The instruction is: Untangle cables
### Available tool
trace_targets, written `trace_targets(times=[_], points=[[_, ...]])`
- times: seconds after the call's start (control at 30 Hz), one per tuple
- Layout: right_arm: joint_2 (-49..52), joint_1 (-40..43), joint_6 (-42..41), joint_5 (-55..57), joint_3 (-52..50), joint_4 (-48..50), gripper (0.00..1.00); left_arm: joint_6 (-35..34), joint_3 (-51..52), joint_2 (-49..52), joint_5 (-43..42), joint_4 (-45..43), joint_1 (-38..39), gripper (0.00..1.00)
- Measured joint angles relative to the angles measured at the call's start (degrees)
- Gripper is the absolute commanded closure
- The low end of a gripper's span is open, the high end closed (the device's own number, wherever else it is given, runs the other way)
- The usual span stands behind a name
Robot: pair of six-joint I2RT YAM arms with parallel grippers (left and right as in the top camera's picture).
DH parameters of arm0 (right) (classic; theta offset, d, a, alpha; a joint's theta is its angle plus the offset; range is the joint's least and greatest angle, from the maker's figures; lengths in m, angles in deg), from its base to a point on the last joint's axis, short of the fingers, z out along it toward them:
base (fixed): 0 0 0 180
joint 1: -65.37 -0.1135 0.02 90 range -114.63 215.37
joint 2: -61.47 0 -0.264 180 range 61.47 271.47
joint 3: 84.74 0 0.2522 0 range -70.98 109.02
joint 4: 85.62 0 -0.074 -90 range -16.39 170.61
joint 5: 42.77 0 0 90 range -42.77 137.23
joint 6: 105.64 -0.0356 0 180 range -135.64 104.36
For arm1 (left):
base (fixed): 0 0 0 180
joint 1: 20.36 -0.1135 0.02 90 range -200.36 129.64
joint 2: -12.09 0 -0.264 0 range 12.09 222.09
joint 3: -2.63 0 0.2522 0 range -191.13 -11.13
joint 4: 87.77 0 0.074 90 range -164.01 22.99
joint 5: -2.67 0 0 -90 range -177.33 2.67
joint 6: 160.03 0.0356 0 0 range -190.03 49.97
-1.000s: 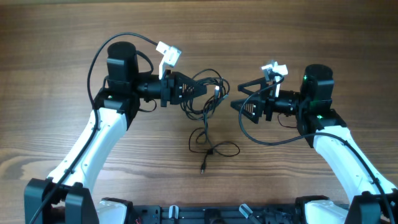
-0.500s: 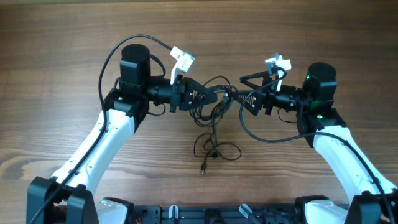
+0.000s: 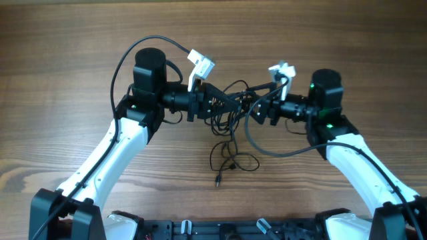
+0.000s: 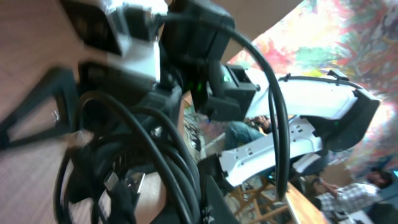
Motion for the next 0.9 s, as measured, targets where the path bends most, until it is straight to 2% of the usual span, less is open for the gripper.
trace_targets(times=[0.03,0.23,0.33,0.5,0.67,0.73,0.8,0.83,0.87,0.9], points=[[0.3,-0.6,0.2,0.5,0.0,0.7,0.96,-0.4,0.0,0.0,0.1,-0.5,0.0,0.96],[0.8,-1.0,-4.0,10.0,0.2,4.9,0.96,-2.5,0.0,0.2,2.3,-0.4,0.4,0.96],[0.1,1.9,-4.9,13.9,0.5,1.8,0.9,-3.8,0.0,1.2,4.9,-0.3,0.5,0.96],[0.1,11.1,-6.1,18.9,0.5,-2.6,0.87,-4.2,0.0,2.0,5.1,-0.5,0.9,0.96],[1.6,21.6,-7.2,34.6,0.4,-6.0,0.76,-4.2,0.0,0.3,-1.6,-0.9,1.0,0.96],[1.6,23.7,-7.8,36.9,0.4,-7.1,0.62,-4.2,0.0,0.2,-2.4,-1.1,1.0,0.96],[1.6,24.2,-7.1,35.5,0.4,-7.3,0.32,-4.2,0.0,0.2,-2.9,-2.5,0.9,0.96],[1.6,24.3,-6.5,32.4,0.4,-7.2,0.13,-4.3,0.0,0.2,-2.9,-3.5,0.9,0.96],[1.6,24.3,-5.9,29.6,0.4,-7.3,0.0,-4.2,0.0,0.2,-2.8,-4.2,0.9,0.96],[1.6,24.3,-4.4,25.0,0.4,-7.4,0.0,-4.2,0.0,0.2,-2.5,-4.8,1.0,0.96]])
